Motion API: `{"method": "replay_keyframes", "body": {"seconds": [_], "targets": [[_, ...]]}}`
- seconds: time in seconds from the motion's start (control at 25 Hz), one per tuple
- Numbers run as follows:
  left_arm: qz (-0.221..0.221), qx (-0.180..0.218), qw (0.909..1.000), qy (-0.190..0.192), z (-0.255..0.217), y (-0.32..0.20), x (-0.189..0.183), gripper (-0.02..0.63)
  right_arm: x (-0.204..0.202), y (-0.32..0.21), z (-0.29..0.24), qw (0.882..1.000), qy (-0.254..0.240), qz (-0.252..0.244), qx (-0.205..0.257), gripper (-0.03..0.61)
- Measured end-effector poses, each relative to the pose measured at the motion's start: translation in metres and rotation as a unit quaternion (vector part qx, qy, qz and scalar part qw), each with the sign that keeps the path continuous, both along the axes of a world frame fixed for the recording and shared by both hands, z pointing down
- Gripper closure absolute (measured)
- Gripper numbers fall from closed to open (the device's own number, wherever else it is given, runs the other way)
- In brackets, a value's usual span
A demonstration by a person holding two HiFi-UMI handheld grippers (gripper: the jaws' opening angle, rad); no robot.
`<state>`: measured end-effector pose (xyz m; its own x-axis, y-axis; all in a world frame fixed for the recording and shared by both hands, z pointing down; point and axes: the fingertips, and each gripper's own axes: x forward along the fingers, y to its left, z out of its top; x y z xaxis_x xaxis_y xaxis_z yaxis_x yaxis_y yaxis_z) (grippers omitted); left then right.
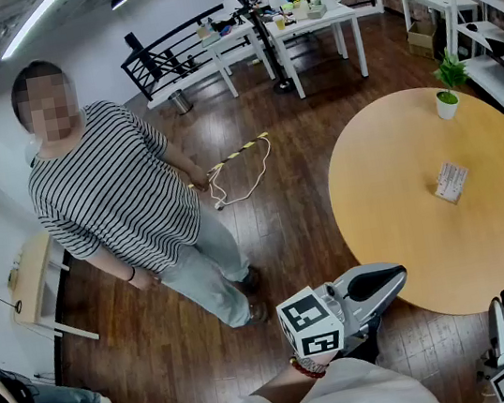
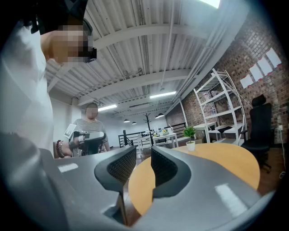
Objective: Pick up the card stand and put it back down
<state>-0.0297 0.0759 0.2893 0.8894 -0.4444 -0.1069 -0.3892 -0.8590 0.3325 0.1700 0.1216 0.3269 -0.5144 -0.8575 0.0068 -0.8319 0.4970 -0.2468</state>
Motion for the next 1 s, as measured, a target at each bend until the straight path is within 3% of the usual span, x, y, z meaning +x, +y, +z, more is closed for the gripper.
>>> {"method": "replay_keyframes", "body": {"seconds": [0.12,0.28,0.4,0.48,0.56,0.72,0.84,1.0], "targets": [[0.037,0.018,0.9992,-0.002,-0.004,-0.056,0.004,0.612,0.000,-0.061,0.004,1.000,-0.004,0.017,0.000,0.476],[0.063,0.042,0.9970,-0.017,0.006,-0.119,0.000,0.612,-0.036,-0.143,0.026,1.000,0.005,-0.010,0.025,0.453],[0.076,0.027,0.9968,0.003,0.003,-0.162,-0.007,0.612,-0.058,-0.190,0.029,0.999,0.034,-0.013,0.019,0.453],[0.091,0.009,0.9957,0.012,0.000,-0.183,-0.002,0.612,-0.053,-0.221,0.035,0.999,0.039,-0.007,-0.008,0.445],[0.120,0.000,0.9927,0.012,0.004,-0.194,0.008,0.612,-0.040,-0.249,0.055,0.998,0.036,-0.001,-0.046,0.390],[0.135,-0.024,0.9905,-0.001,0.018,-0.213,0.013,0.612,-0.024,-0.297,0.117,0.990,0.087,-0.017,-0.106,0.334],[0.131,-0.051,0.9900,0.009,0.026,-0.233,0.016,0.612,-0.007,-0.331,0.169,0.978,0.130,-0.049,-0.154,0.327],[0.147,-0.051,0.9878,0.010,0.040,-0.258,0.036,0.612,0.009,-0.377,0.238,0.959,0.192,-0.082,-0.191,0.325]]}}
